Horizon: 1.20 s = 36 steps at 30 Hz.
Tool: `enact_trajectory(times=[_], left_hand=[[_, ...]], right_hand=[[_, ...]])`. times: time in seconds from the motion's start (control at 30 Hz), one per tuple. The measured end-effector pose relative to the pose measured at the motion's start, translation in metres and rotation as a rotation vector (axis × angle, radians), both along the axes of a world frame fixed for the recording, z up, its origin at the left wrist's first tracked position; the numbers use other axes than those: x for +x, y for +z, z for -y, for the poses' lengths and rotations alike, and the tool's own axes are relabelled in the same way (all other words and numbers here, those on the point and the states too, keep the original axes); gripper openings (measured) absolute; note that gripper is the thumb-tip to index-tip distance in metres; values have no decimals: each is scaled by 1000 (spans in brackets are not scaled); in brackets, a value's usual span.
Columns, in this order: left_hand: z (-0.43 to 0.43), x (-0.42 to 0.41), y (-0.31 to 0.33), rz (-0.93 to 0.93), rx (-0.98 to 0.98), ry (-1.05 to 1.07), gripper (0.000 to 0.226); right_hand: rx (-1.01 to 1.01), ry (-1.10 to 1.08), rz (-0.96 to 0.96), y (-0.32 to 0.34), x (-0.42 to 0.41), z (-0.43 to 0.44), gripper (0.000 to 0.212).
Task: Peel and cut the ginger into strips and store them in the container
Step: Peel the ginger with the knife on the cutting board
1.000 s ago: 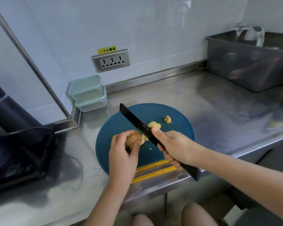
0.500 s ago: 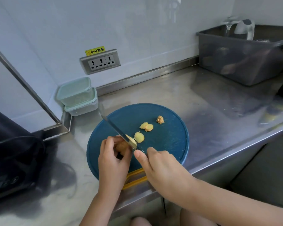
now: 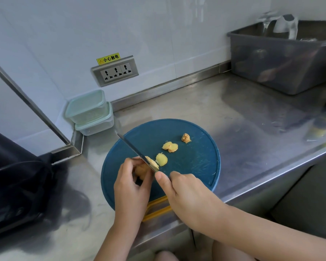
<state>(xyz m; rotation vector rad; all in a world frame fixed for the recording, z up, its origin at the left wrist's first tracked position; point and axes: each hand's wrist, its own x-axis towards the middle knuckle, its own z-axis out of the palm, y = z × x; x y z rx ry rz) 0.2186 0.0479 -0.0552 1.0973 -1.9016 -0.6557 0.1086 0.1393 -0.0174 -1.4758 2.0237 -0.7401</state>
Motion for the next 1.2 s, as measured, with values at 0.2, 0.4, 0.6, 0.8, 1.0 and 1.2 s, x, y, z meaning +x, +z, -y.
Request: enact_trajectory(times=[0.2, 0.4, 0.6, 0.8, 1.0, 1.2], left_hand=[[2, -1, 1, 36, -38, 3, 16], [3, -4, 2, 67, -53, 15, 16], [3, -7, 3, 107, -70, 37, 20], [3, -7, 2, 66, -66, 29, 20], [3, -5, 3, 83, -58, 18, 18], [4, -7, 3, 74, -36, 34, 18]], right_hand=[[49, -42, 130, 8, 0, 3, 60], [152, -61, 185, 20, -7, 10, 61], [283, -91, 270, 23, -10, 26, 62], [362, -105, 279, 30, -10, 32, 62], [517, -140, 454, 50, -19, 41, 59], [511, -135, 442, 54, -14, 63, 58]])
